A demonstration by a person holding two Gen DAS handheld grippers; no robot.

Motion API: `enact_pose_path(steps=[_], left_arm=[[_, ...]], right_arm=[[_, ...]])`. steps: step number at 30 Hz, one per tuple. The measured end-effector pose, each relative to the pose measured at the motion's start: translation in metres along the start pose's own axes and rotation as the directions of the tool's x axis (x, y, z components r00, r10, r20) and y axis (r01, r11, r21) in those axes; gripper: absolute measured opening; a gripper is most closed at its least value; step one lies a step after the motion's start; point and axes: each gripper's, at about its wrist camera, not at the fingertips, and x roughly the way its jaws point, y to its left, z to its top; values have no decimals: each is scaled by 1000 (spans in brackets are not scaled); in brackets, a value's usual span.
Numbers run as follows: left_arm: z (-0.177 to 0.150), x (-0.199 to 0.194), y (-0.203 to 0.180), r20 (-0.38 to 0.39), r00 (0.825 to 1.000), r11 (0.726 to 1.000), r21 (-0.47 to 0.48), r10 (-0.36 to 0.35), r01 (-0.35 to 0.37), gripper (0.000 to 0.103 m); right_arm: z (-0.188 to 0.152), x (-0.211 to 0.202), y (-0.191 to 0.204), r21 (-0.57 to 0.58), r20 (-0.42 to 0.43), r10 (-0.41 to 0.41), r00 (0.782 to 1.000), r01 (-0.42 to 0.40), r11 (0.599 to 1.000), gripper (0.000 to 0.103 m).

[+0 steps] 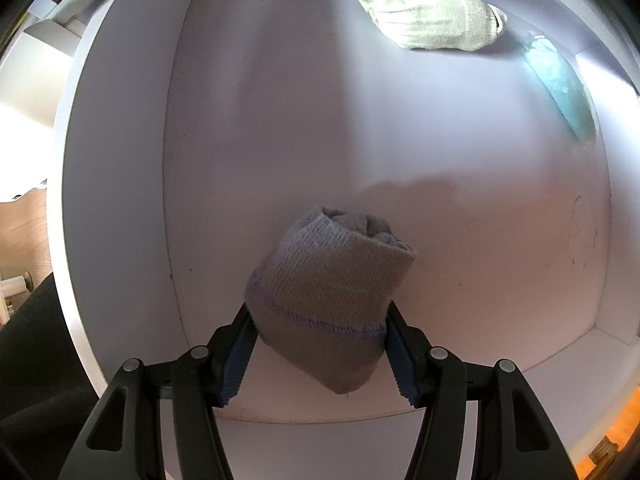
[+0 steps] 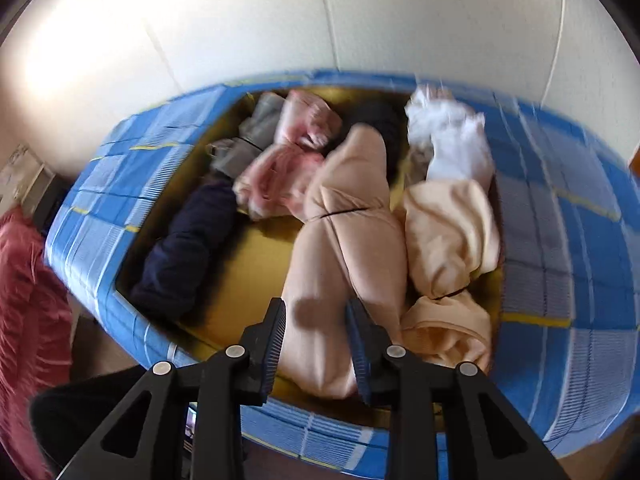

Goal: Organize soft objects
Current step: 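Move the right tool back down to the items in the shelf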

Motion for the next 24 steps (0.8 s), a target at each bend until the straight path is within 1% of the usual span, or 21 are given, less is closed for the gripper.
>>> enact_pose_path(steps=[3,6,8,10,13,16,19,21,23,24], left_arm=[[3,-3,1,-1,1000,1000,-7,-5,5,61],[4,-3,4,-1,1000,1000,-12,-9,9,61],[4,-3,6,-1,1000,1000,-21,-17,17,61],[4,-3,10,0,1000,999,-29,-25,25,61],[5,-3,13,2,999,999,-38,-34,34,61],[5,-5,17,3,999,999,-41,-35,35,61],[4,-7,19,1,1000,999,-43,-30,30,61],[3,-7,21,0,1000,999,-44,-27,27,60],[4,-12,18,5,1000,998,-50,-27,27,60],[5,-13,18,10,1000,998,-52,-24,25,59]], right_arm=[[-18,-20,2,-45,54,12,998,-9,999,32],[-41,-38,3,-71,90,52,995,-45,996,32],[-58,-49,4,-90,96,84,992,-75,993,32],[-77,-51,9,-114,88,94,992,-83,990,33],[-109,-43,17,-144,41,97,995,-90,985,33],[-145,-18,22,-166,-46,78,996,-85,983,33],[-176,13,23,-167,-136,54,989,-76,983,33],[-197,38,22,-172,-206,23,978,-60,983,33],[-214,68,19,-177,-286,-18,958,-34,984,33],[-221,81,17,-180,-328,-46,943,-15,984,35]])
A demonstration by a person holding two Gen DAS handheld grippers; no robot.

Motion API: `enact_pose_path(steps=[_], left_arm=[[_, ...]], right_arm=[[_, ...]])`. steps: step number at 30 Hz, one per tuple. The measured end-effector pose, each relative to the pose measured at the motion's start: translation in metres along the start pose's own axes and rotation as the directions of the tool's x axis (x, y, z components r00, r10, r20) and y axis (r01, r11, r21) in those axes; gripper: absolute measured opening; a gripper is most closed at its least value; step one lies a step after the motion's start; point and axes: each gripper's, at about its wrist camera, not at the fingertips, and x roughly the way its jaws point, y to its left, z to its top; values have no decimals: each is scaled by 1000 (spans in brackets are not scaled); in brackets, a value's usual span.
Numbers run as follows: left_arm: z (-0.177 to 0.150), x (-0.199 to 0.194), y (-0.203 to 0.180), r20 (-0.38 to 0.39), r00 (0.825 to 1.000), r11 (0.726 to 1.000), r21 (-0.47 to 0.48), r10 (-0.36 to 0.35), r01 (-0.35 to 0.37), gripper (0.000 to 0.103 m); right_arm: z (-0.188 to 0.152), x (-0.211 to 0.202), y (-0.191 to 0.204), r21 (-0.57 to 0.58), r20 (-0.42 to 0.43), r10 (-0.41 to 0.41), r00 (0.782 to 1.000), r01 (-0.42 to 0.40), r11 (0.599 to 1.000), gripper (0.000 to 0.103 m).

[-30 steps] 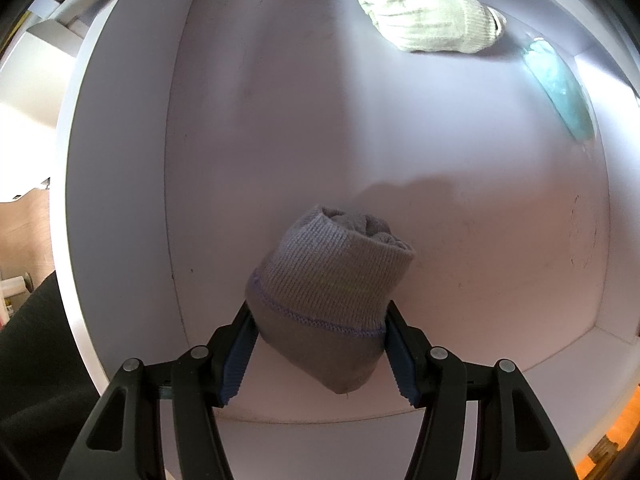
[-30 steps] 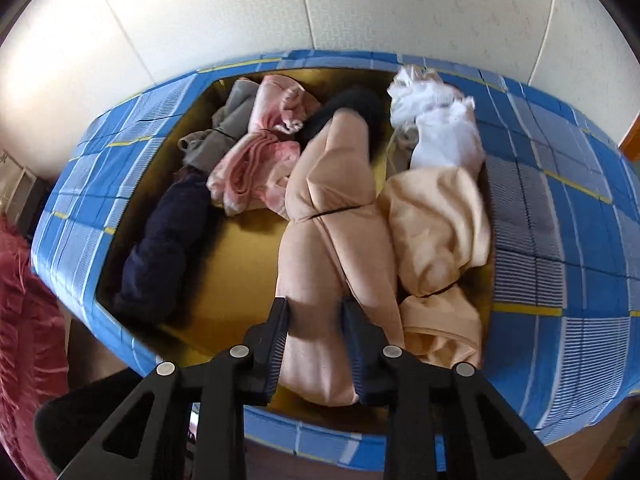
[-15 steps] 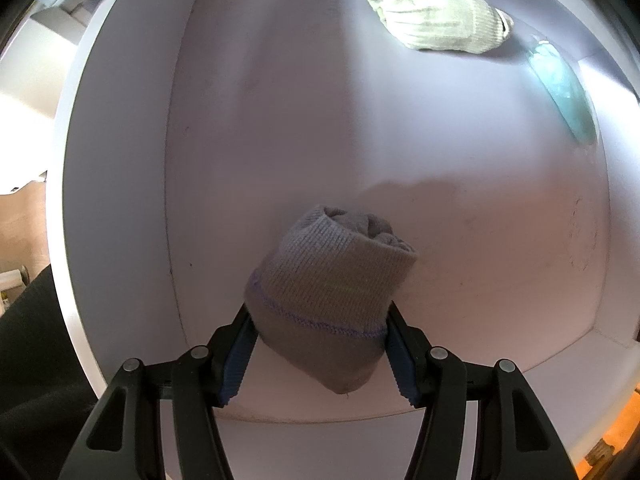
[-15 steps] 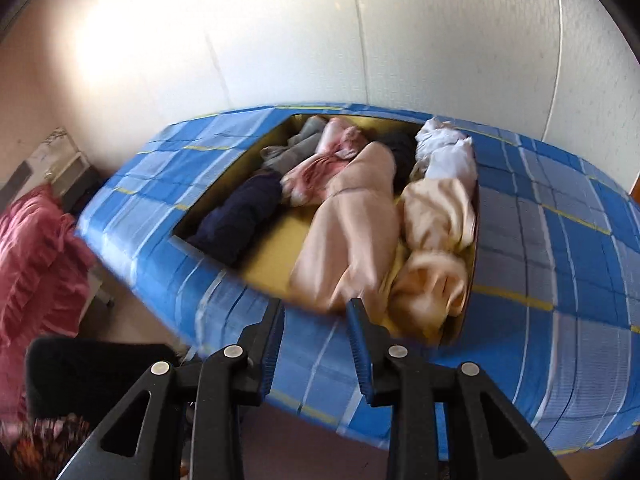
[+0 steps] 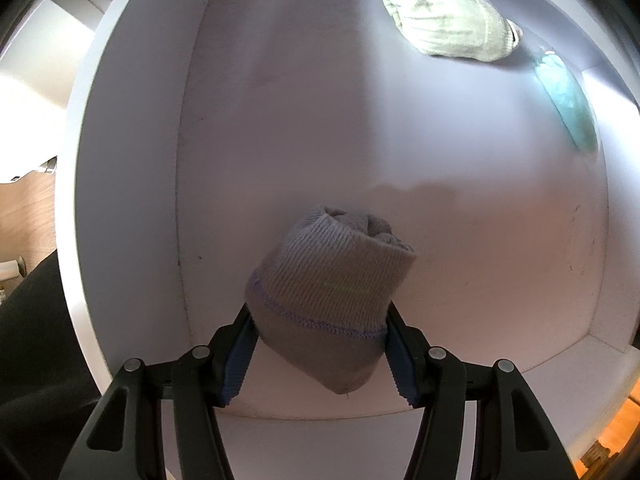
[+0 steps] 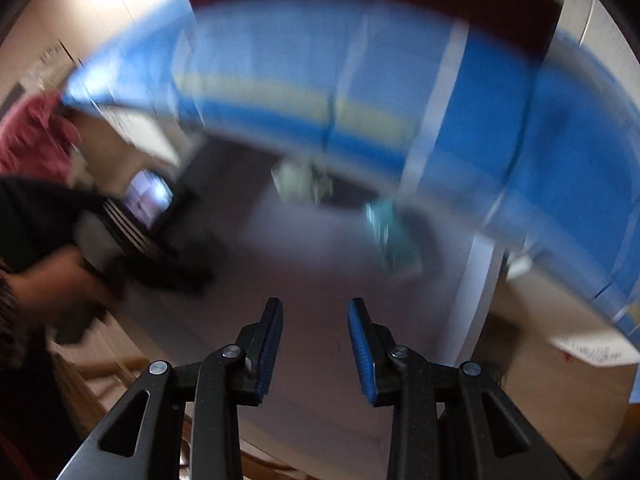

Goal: Organize soft objects
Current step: 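Move the right tool back down to the items in the shelf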

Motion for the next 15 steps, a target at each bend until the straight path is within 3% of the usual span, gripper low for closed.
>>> enact_pose_path(steps=[4,8,12,15], left_arm=[[0,-3,2,13,1000,1000,-9,8,-8,59],[0,-8,2,28,1000,1000,-16,10,-10,58],[-3,-14,2,55,998,999,-30,-9,11,58],[-4,-18,5,62,998,998,-50,-25,28,58]], right_arm=[[-12,50,-12,30,-158,-58,986,64,997,40],[-15,80,-23,43,-233,-103,967,116,992,41],[-14,91,-31,83,-246,-84,966,107,991,41],[-10,95,-35,76,-225,-113,968,133,988,41]])
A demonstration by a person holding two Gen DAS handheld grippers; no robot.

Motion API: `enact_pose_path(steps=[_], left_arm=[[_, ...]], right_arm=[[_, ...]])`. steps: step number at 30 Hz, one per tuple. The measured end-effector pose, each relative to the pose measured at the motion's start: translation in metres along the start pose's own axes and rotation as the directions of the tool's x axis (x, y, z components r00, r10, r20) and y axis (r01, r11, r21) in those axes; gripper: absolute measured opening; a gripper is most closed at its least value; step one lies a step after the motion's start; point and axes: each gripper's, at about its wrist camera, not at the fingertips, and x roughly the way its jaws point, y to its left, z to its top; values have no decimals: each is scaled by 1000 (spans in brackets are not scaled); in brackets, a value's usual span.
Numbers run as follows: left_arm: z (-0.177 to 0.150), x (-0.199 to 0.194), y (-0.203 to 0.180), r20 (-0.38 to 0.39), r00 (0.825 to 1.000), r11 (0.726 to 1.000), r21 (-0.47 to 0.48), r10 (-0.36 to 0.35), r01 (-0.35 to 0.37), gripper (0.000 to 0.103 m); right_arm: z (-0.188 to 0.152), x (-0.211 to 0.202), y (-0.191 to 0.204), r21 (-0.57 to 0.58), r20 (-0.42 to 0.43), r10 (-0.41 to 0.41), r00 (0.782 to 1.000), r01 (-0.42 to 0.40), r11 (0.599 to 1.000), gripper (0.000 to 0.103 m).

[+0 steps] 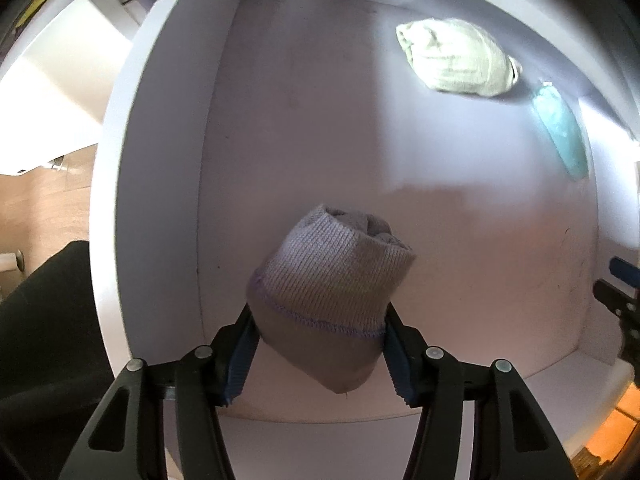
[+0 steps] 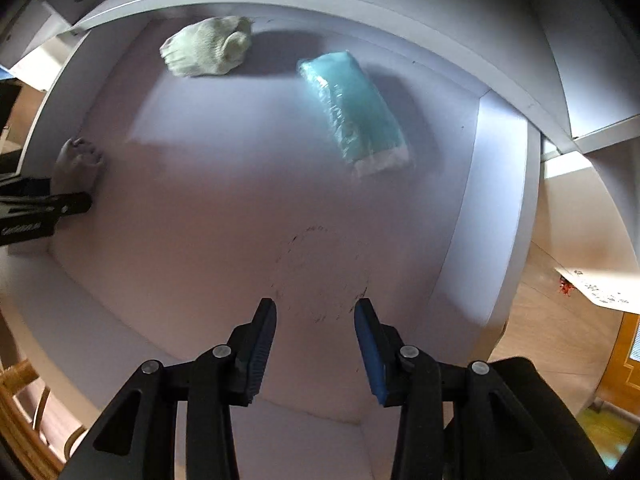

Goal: Organize soft objects
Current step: 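Move the right tool back down to the items in the shelf, then close the right gripper on the teal plastic-wrapped package in the shelf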

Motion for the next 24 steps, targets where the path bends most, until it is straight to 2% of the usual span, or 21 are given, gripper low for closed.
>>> enact_pose_path(steps=[4,8,14,18,24], left_arm=[[-2,-3,2,-1,1000,1000,-21,-10,10,58],[-2,-3,0,-6,1000,1000,-5,3,-3,58],[1,0,-10,-12,1000,1000,8,15,-15,58],[3,6,-12,-12,1000,1000,2,10,-10,58],[-1,14,-10,-14,1000,1000,10,14,-14,58]], right_arm=[[13,5,1,-47,51,-79,996,81,996,41],[31,8,8,-101,104,-111,988,121,987,41],[60,17,17,-183,172,-194,966,225,957,41],[93,28,16,-147,174,-173,969,200,969,41],[115,37,12,-153,185,-212,960,242,958,44]])
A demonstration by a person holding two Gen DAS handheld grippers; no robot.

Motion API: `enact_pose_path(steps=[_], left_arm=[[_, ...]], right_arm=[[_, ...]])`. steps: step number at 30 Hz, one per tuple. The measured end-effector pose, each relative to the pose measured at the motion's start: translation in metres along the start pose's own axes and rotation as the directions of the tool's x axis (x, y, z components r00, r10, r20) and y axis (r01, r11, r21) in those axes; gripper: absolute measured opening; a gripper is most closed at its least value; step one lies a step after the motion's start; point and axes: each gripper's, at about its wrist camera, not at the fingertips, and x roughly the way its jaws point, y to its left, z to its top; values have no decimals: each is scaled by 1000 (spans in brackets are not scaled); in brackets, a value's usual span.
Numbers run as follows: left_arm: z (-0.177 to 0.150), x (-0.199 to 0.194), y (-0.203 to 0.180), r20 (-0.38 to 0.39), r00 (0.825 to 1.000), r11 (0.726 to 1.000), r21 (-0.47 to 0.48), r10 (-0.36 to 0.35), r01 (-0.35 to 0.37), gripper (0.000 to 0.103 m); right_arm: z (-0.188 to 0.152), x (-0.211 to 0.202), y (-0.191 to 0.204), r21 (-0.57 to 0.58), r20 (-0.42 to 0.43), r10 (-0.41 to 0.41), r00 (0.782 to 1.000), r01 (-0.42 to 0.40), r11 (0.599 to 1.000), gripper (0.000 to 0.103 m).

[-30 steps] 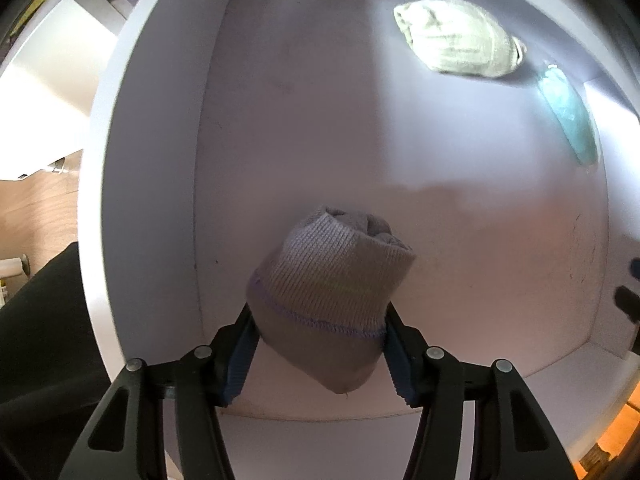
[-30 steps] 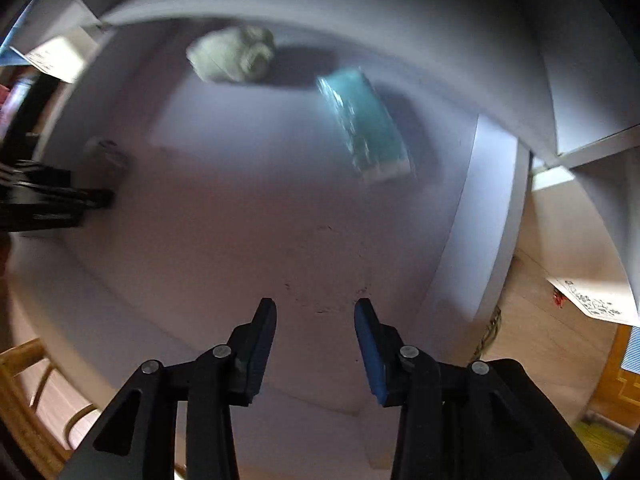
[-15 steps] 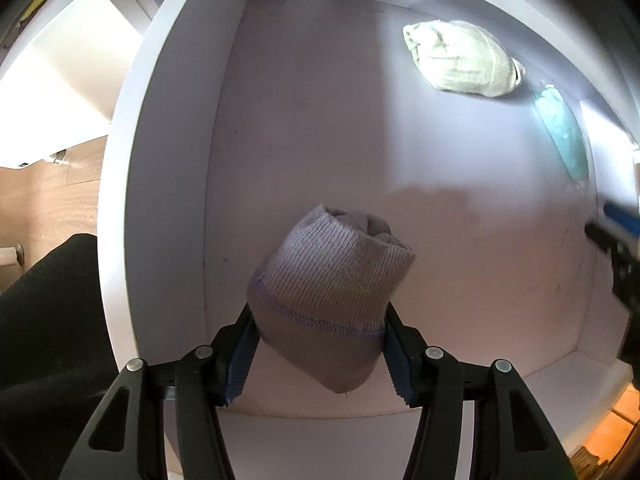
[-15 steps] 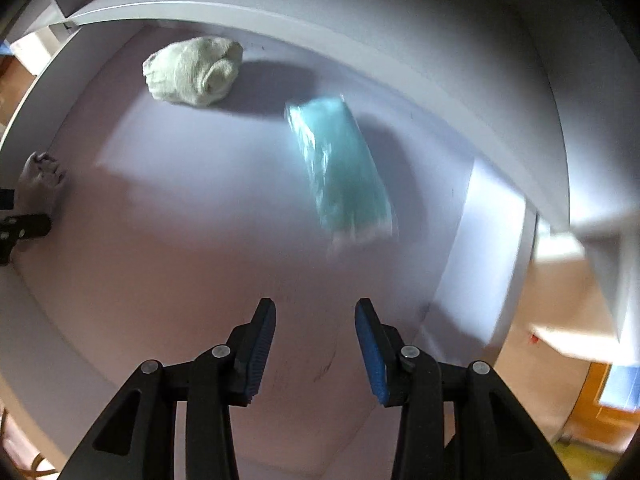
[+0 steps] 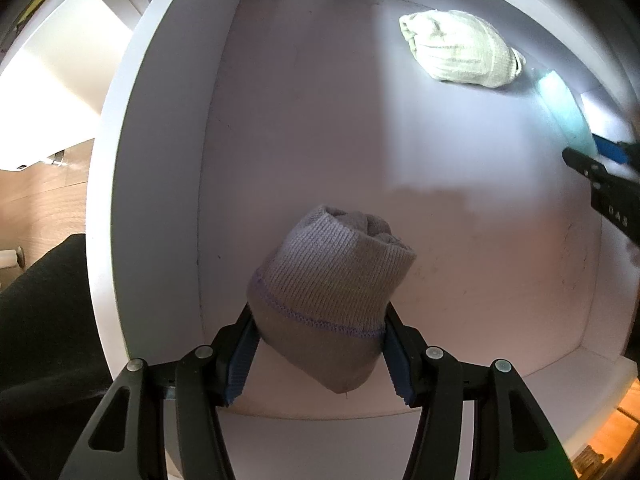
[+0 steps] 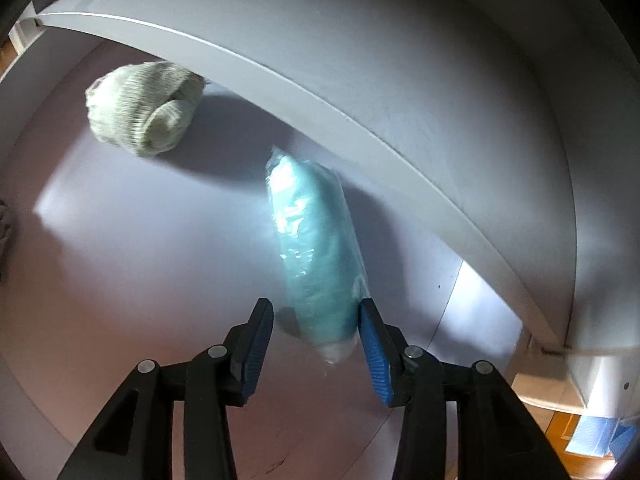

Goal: Organize soft objects
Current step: 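Close the right gripper on the teal plastic-wrapped package in the shelf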

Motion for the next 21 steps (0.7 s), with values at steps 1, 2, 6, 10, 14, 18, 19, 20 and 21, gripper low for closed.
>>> enact_pose_path(steps=[1,2,6,10,14,18,19,20,21], left_arm=[[0,0,0,-1,1000,1000,3,2,-2,58],[0,0,1,-2,1000,1000,5,3,-3,58],[0,3,-5,-7,1000,1000,20,15,-15,58],[2,3,-7,-5,1000,999,26,25,-25,58],[2,4,-11,0,1000,999,29,26,-26,58],[1,1,-15,8,1000,999,40,25,-25,58],[1,0,-16,11,1000,999,40,23,-23,58],[0,-1,-14,13,1000,999,41,19,-20,58],[0,-2,-14,16,1000,999,41,17,-18,58]], right_arm=[[2,1,-2,9,-1,9,1000,-9,1000,44],[4,2,-4,16,2,16,1000,-16,1000,44],[13,6,-9,40,-6,58,998,-57,998,44],[11,7,-16,35,-27,92,995,-91,995,43],[7,3,-10,21,-61,111,992,-110,994,34],[-2,6,-17,143,-105,222,969,-206,968,33],[-5,7,-19,172,-111,248,962,-227,959,33],[-10,8,-24,217,-111,281,953,-252,943,34],[-13,8,-28,239,-112,295,949,-263,935,34]])
